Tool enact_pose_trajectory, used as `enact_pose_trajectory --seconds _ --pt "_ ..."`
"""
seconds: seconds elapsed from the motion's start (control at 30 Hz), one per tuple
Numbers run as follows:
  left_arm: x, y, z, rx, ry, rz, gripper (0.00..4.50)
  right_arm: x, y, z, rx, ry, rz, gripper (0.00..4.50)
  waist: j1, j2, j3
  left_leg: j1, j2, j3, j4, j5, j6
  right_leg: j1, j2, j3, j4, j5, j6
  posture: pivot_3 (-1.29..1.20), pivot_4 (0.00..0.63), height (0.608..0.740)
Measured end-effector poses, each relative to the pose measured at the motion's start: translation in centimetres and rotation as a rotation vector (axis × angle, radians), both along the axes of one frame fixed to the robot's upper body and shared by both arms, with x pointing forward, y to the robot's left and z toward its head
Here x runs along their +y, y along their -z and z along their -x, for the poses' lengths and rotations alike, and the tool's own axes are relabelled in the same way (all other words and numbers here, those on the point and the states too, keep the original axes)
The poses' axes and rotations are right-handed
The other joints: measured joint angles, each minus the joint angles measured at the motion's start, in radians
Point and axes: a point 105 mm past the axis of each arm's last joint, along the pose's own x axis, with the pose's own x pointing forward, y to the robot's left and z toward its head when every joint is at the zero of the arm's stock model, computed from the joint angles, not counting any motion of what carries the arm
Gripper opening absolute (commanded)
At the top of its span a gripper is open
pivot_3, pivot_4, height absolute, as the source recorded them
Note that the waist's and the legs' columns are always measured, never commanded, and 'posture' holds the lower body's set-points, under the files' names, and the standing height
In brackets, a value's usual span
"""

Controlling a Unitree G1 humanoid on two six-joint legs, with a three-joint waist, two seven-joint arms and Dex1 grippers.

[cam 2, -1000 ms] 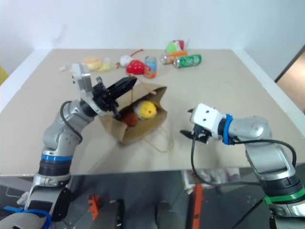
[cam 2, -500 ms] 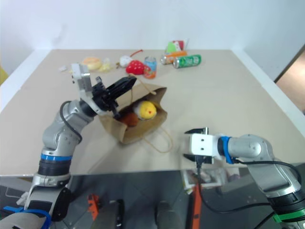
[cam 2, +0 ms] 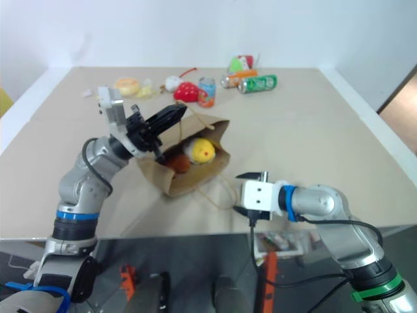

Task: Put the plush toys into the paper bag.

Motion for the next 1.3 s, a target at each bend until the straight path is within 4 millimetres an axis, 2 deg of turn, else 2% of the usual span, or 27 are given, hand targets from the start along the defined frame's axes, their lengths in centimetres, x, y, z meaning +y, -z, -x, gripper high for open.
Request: enact_pose_trajectory --seconds 0.1,0.17,0.2,0.33,0.47,0.5,0.77,0.87,1.1,1.2,1.3 --pt "0.0 0.0 0.0 0.0 -0.001 0.001 0.0 0.2 -0.5 -0.2 -0.004 -0.001 -0.014 4.13 0.0 0.0 0.0 0.0 0.0 0.0 0.0 0.0 0.0 0.0 0.0 0.0 0.0 0.0 0.0 0.0 0.15 0.74" --pt "0.1 0.0 0.0 0.001 0.0 0.004 0.0 0.9 -1.6 -0.5 -0.032 -0.008 -0.05 4.13 -0.001 0.0 0.0 0.0 0.0 0.0 0.0 0.0 0.0 0.0 0.0 0.0 0.0 0.001 0.0 0.0 0.15 0.74" --pt "0.0 0.0 0.0 0.001 0.001 0.005 0.0 1.2 -1.9 -0.6 -0.037 -0.013 -0.063 3.9 -0.001 0.0 0.0 0.0 0.0 0.0 0.0 0.0 0.0 0.0 0.0 0.0 0.0 0.001 0.0 0.0 0.15 0.74" --pt "0.1 -0.1 0.0 0.002 0.001 0.007 0.0 1.9 -2.5 -0.3 -0.032 -0.032 -0.099 2.35 0.0 0.0 0.0 0.0 0.0 0.0 0.0 0.0 0.0 0.0 0.0 0.0 0.0 0.0 0.0 0.0 0.15 0.74" --pt "0.1 -0.1 0.0 0.003 0.0 0.007 0.0 2.0 -2.5 -0.1 -0.011 -0.032 -0.113 0.28 0.0 0.0 0.0 0.0 0.0 -0.001 0.0 0.0 0.0 0.0 0.0 0.0 0.0 0.0 0.0 0.0 0.15 0.74" --pt "0.1 -0.1 0.0 0.003 0.0 0.008 0.0 2.1 -2.5 -0.1 -0.011 -0.033 -0.114 0.06 0.0 0.0 0.0 0.0 0.0 -0.001 0.0 0.0 0.0 0.0 0.0 0.0 0.0 0.0 0.0 0.0 0.15 0.74" --pt "0.2 -0.1 -0.1 0.006 -0.006 0.012 0.0 2.1 -2.6 0.0 -0.001 -0.036 -0.121 0.06 0.0 0.0 0.0 0.0 0.0 -0.001 0.0 0.0 0.0 0.0 0.0 0.0 0.0 0.0 0.0 0.0 0.15 0.74" --pt "0.6 -0.2 -0.4 0.037 -0.019 0.034 0.0 2.2 -3.2 -0.3 0.0 -0.03 -0.136 0.06 -0.001 0.0 0.0 0.0 0.0 -0.001 0.0 0.0 0.0 0.0 0.0 0.0 0.0 0.0 0.0 0.0 0.15 0.74" --pt "1.0 -2.2 -1.3 0.265 0.071 0.163 0.0 2.8 -7.8 -1.1 -0.036 -0.051 -0.244 0.06 -0.001 0.0 0.0 0.0 0.0 -0.002 0.0 0.0 0.0 0.001 0.0 -0.001 0.0 0.0 0.001 0.0 0.15 0.74" --pt "2.0 -2.6 -3.2 0.451 0.075 0.286 0.0 3.1 -10.2 -1.9 -0.089 -0.063 -0.278 0.06 -0.001 0.0 0.0 0.0 0.0 -0.002 0.0 0.0 0.001 0.0 0.0 -0.001 0.0 0.001 0.001 0.0 0.15 0.74" --pt "3.1 -3.5 -4.3 0.552 0.074 0.392 0.0 3.1 -11.9 -2.5 -0.142 -0.071 -0.29 0.06 -0.001 0.0 0.001 0.0 0.0 -0.002 0.0 0.0 0.001 0.0 0.001 -0.001 0.0 0.003 0.006 0.0 0.15 0.74"
